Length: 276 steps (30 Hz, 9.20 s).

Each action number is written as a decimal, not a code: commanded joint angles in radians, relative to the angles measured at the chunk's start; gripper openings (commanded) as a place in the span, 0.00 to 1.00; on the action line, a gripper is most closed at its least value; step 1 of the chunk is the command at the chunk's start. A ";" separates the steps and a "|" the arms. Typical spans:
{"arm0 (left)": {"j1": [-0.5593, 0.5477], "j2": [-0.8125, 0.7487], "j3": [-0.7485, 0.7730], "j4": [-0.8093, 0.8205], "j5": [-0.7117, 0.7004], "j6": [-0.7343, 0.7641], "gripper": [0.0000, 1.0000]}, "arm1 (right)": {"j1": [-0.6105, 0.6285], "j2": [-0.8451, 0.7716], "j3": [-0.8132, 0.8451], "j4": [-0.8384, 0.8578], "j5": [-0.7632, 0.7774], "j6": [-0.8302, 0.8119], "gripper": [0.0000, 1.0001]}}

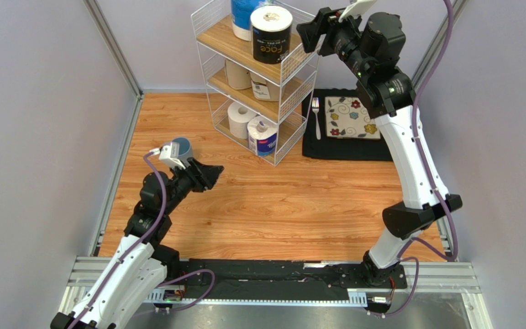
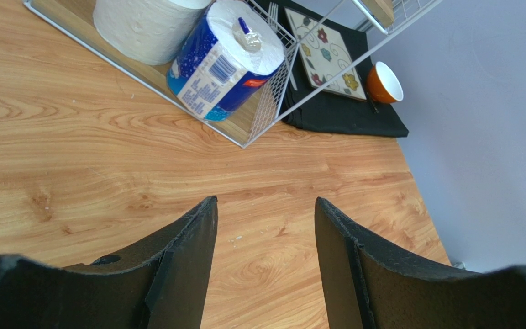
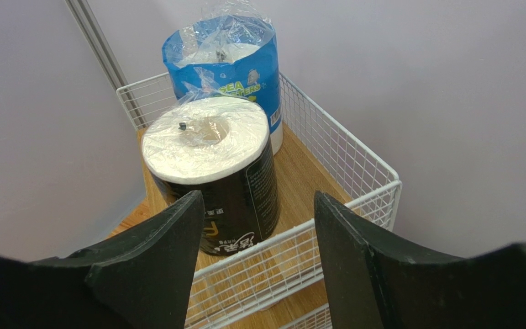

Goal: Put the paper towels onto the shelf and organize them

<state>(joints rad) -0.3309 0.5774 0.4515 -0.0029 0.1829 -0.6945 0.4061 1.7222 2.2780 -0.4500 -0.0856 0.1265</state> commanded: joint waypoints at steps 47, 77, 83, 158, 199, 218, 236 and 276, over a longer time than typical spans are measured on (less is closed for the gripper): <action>0.006 -0.059 -0.008 -0.039 0.036 0.004 0.63 | 0.286 -0.231 -0.870 0.604 0.331 -0.209 0.24; 0.006 -0.047 0.016 -0.028 0.043 -0.020 0.62 | 0.287 -0.668 -0.925 0.036 0.034 -0.019 0.00; 0.006 -0.056 0.019 -0.039 0.043 -0.022 0.62 | 0.312 -0.757 -0.953 -0.087 -0.037 0.042 0.00; 0.006 -0.137 0.179 -0.215 -0.007 0.056 0.62 | 0.350 -0.681 -0.325 -0.520 0.201 -0.298 0.59; 0.006 0.606 1.093 0.187 0.217 0.316 0.63 | 0.350 -0.783 -0.497 -0.335 0.313 -0.234 0.61; -0.209 1.092 1.656 0.015 0.221 0.504 0.64 | 0.350 -0.771 -0.509 -0.328 0.319 -0.214 0.61; -0.250 1.047 1.505 0.009 0.188 0.596 0.64 | 0.349 -0.782 -0.543 -0.326 0.305 -0.209 0.61; -0.266 0.584 1.055 0.393 -0.335 0.756 0.78 | 0.350 -0.825 -0.578 -0.200 0.340 -0.206 0.62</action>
<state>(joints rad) -0.5941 1.2572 1.5433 0.3290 -0.0345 0.0048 0.7551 0.9321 1.7126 -0.7136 0.2207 -0.0681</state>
